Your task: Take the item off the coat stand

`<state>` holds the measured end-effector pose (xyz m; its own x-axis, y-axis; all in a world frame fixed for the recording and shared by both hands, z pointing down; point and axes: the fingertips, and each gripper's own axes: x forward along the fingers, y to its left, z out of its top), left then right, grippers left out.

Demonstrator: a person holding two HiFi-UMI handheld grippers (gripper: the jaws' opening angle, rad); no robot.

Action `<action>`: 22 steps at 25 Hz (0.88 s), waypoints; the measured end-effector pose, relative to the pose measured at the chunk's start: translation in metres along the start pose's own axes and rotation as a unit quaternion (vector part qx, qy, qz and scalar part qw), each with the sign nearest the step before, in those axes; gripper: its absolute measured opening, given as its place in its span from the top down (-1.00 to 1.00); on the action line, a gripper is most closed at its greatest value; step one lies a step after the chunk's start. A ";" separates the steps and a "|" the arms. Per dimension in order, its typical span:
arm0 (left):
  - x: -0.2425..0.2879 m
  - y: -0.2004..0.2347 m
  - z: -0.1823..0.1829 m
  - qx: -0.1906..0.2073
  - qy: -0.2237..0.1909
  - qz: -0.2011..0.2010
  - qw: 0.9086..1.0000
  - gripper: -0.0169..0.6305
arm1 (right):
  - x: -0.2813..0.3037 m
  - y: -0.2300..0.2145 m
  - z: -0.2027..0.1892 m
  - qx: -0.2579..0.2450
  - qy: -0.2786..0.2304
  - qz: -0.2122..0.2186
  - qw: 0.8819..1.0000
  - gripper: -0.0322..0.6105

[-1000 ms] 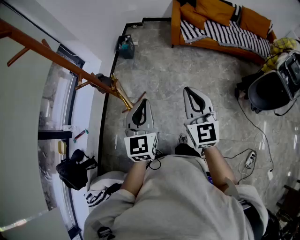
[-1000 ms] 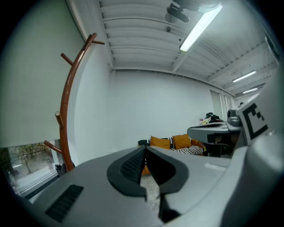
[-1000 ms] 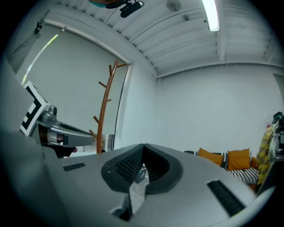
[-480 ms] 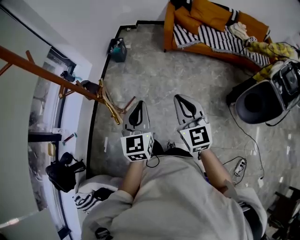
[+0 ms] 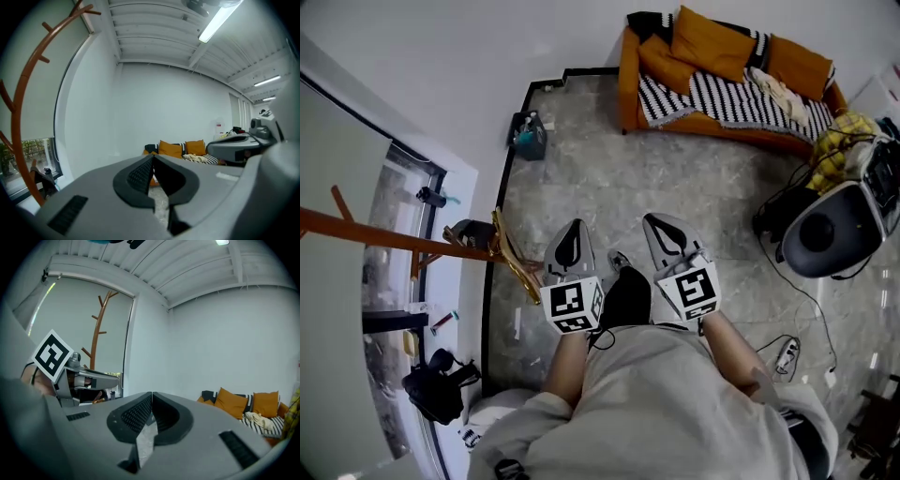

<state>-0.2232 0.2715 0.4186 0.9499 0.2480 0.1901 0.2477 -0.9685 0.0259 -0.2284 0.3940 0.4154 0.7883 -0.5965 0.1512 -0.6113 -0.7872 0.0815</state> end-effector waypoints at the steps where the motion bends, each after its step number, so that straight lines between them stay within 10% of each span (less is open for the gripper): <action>1: 0.018 0.006 0.000 0.000 0.000 -0.003 1.000 0.91 | 0.015 -0.008 -0.001 -0.002 0.001 0.000 1.000 0.88; 11: 0.179 0.083 0.058 0.011 -0.010 -0.008 1.000 0.91 | 0.175 -0.098 0.039 -0.010 -0.012 0.000 1.000 0.88; 22: 0.229 0.184 0.082 0.011 -0.016 0.043 0.999 0.91 | 0.312 -0.087 0.058 -0.001 -0.028 0.065 0.997 0.88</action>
<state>0.0554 0.1515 0.3865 0.9734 0.1644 0.1594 0.1683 -0.9857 -0.0112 0.0753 0.2672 0.3985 0.7046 -0.7017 0.1053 -0.7091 -0.7020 0.0662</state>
